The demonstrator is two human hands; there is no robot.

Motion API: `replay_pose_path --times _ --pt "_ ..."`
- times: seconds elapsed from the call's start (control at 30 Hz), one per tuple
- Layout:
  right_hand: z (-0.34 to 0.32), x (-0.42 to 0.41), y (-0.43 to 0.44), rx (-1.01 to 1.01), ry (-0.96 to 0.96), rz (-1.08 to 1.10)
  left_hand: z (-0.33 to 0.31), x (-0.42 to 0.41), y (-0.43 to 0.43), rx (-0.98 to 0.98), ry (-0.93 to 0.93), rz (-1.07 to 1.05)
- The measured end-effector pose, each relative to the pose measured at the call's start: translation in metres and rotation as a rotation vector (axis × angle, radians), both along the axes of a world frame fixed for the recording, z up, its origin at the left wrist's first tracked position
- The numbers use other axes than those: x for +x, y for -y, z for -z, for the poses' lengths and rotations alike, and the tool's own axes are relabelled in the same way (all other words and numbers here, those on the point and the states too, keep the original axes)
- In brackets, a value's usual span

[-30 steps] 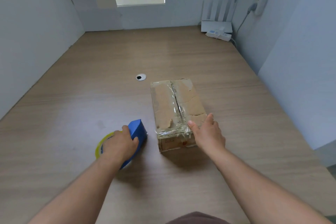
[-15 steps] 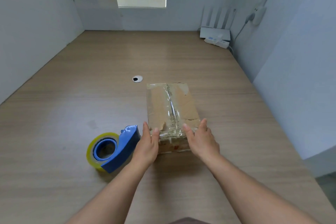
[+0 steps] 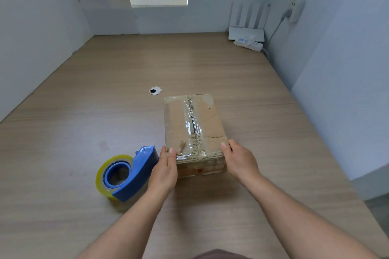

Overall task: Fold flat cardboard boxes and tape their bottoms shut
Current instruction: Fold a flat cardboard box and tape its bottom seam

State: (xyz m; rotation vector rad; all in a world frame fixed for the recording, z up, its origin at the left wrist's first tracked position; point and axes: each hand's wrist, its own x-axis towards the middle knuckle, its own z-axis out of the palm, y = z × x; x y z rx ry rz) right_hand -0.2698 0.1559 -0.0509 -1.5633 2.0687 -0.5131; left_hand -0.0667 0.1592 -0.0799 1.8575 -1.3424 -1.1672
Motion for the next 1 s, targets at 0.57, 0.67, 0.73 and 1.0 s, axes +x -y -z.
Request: replay_pose_path --times 0.57,0.67,0.73,1.0 --pt "-0.007 -0.039 0.022 0.159 -0.343 -0.684 -0.021 0.049 0.021 -0.177 0.706 0.568" --pt "-0.010 -0.041 0.023 0.202 -0.238 -0.694 -0.021 0.047 0.020 -0.162 0.617 0.547" --pt "-0.013 -0.041 0.026 0.248 -0.205 -0.688 -0.021 0.048 0.020 -0.141 0.590 0.542" --pt "-0.039 -0.038 0.036 0.162 -0.441 -0.754 -0.027 0.050 0.023 -0.127 0.578 0.542"
